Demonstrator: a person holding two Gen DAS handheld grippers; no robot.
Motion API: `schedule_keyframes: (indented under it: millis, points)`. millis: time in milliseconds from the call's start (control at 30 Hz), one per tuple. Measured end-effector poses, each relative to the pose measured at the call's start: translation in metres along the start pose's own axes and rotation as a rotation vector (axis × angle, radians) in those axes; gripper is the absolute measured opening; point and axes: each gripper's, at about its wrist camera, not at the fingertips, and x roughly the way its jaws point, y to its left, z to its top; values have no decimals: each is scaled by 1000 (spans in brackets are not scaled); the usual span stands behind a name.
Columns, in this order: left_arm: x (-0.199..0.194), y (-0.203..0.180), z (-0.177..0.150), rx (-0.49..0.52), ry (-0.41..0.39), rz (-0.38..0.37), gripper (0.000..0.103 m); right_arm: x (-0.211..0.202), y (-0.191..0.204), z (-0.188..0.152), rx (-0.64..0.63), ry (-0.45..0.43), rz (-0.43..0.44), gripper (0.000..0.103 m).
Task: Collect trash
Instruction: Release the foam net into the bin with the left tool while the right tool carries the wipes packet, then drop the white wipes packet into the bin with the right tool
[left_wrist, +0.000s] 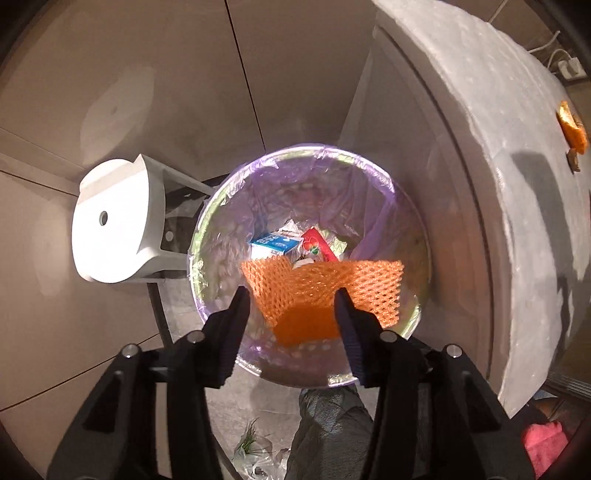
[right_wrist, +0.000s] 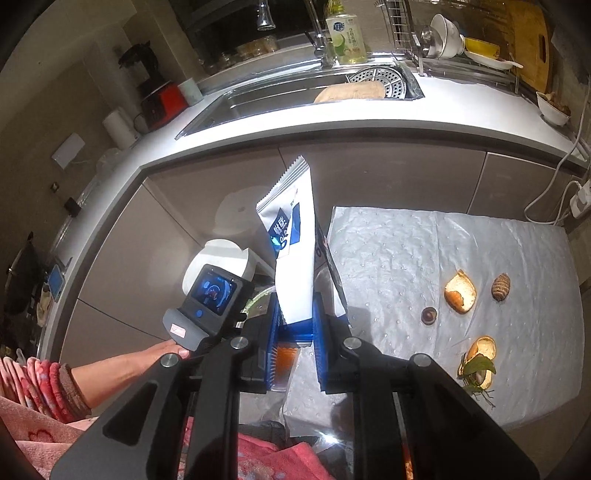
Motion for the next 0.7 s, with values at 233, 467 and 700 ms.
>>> schedule_keyframes:
  millis: [233,467,700]
  points:
    - [-56,-3,-3,23,-96,-11,59,15,2,-7,18,19,7,17]
    - [-148,10,-24,-34,-228,20,76,43,8,-13,17,53,23,17]
    - [-221,32,-58,-87,-312,69,84,83,22,-22,-8,113,46,18]
